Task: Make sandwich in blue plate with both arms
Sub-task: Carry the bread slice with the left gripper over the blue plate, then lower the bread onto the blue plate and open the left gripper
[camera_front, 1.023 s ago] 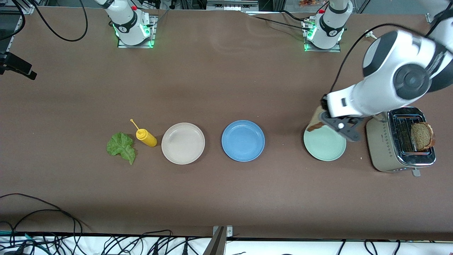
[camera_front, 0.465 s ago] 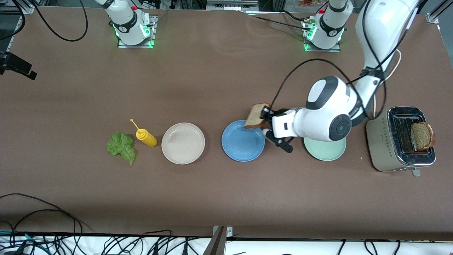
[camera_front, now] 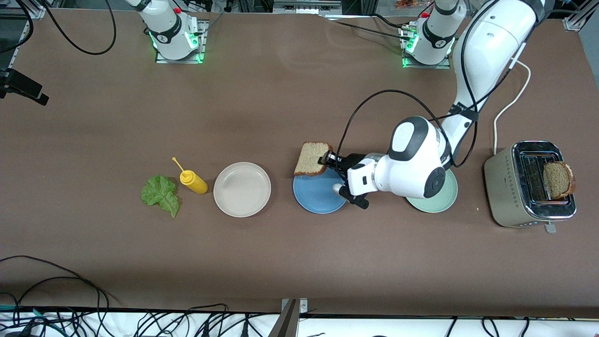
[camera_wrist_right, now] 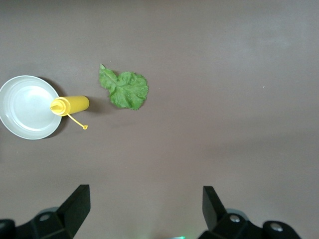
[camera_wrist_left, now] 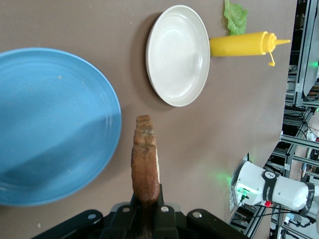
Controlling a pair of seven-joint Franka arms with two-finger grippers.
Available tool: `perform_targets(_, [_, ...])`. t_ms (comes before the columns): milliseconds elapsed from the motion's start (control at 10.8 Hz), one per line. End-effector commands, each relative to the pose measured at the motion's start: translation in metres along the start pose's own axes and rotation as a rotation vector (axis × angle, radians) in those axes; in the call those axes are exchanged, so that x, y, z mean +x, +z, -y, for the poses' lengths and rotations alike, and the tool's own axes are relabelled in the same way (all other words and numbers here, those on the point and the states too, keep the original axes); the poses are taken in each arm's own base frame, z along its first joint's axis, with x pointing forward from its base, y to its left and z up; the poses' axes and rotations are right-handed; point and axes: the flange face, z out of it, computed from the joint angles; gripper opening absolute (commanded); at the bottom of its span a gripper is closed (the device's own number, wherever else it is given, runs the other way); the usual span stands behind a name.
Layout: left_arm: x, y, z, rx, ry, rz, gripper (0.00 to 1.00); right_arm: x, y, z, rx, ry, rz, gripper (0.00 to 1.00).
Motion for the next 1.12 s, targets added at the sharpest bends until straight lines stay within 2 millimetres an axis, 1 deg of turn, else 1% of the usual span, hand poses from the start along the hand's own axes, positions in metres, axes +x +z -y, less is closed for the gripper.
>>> perform_targets(0, [0.021,0.021,0.039,-0.054,0.06,-0.049,0.0,-0.003,-0.006,-0.001,-0.014,-0.007,0.003,1.0])
perform_targets(186, [0.023,0.026,0.046,-0.049,0.06,-0.057,0.0,-0.003,-0.006,-0.001,-0.014,-0.007,0.003,1.0])
perform_targets(372, [0.023,0.022,0.061,-0.031,0.048,-0.063,0.0,-0.003,-0.006,-0.004,-0.013,-0.003,0.001,1.0])
perform_targets(558, [0.024,0.018,0.067,-0.029,0.065,-0.068,0.0,-0.003,-0.006,-0.002,-0.014,-0.006,0.001,1.0])
perform_targets(651, [0.024,0.017,0.067,-0.029,0.062,-0.07,0.0,-0.003,-0.006,-0.002,-0.014,-0.006,0.001,1.0])
perform_targets(744, [0.024,0.023,0.067,-0.034,0.062,-0.065,0.0,-0.003,-0.006,-0.003,-0.013,-0.004,0.001,1.0])
perform_targets(930, [0.024,0.024,0.065,-0.036,0.062,-0.067,0.0,-0.003,-0.006,-0.002,-0.014,-0.006,0.001,1.0])
perform_targets(1023, [0.028,0.022,0.065,-0.028,0.061,-0.101,0.0,-0.003,-0.006,-0.003,-0.013,-0.004,0.001,1.0])
